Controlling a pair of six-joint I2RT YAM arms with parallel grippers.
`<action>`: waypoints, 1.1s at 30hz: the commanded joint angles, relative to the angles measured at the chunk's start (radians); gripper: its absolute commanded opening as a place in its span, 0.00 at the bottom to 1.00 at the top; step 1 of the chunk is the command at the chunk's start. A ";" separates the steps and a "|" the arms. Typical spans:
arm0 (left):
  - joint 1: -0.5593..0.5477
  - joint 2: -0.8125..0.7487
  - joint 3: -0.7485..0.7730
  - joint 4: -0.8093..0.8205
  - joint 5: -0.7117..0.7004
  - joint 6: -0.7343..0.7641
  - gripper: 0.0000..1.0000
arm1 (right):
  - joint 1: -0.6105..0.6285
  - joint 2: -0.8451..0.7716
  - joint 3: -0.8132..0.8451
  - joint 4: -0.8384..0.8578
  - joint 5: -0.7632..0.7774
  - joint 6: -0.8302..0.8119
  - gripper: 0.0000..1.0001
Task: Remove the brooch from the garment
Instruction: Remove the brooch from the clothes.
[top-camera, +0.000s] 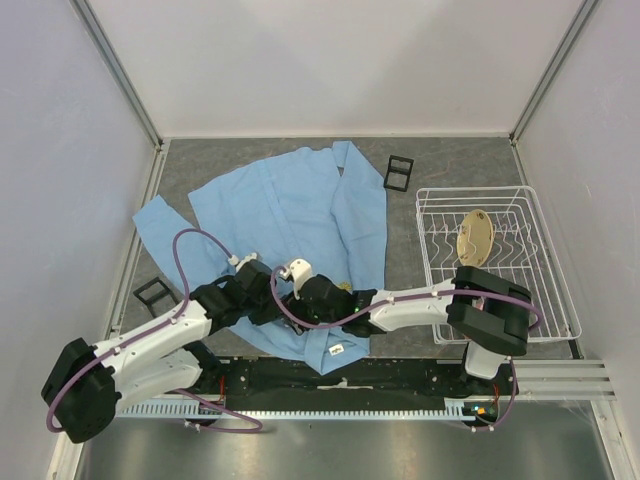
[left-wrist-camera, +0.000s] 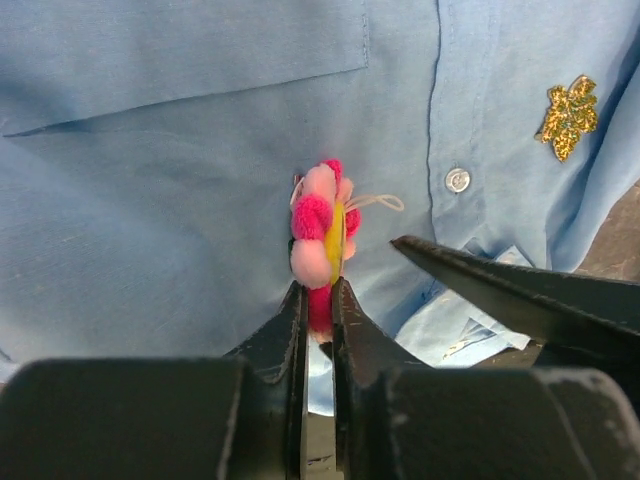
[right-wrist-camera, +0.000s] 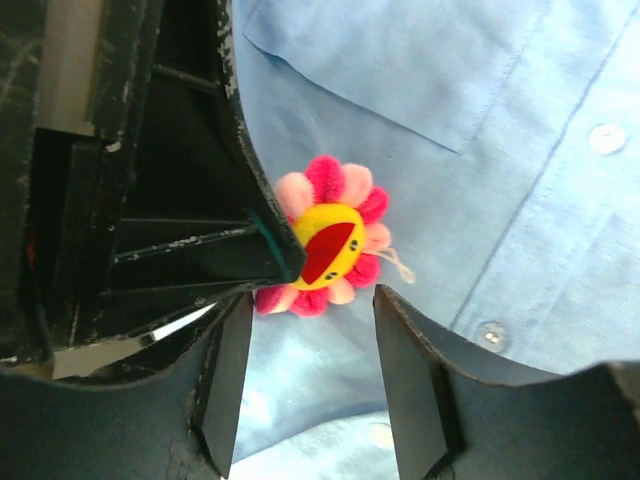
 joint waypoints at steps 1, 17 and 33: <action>-0.004 0.004 0.040 -0.049 -0.015 -0.050 0.02 | 0.044 -0.018 0.081 -0.006 0.089 -0.093 0.61; -0.002 0.058 0.103 -0.005 0.031 -0.046 0.02 | 0.098 0.042 0.060 0.158 0.003 -0.099 0.65; -0.002 0.069 0.130 0.098 0.097 -0.086 0.02 | 0.113 -0.052 -0.135 0.376 0.035 -0.070 0.66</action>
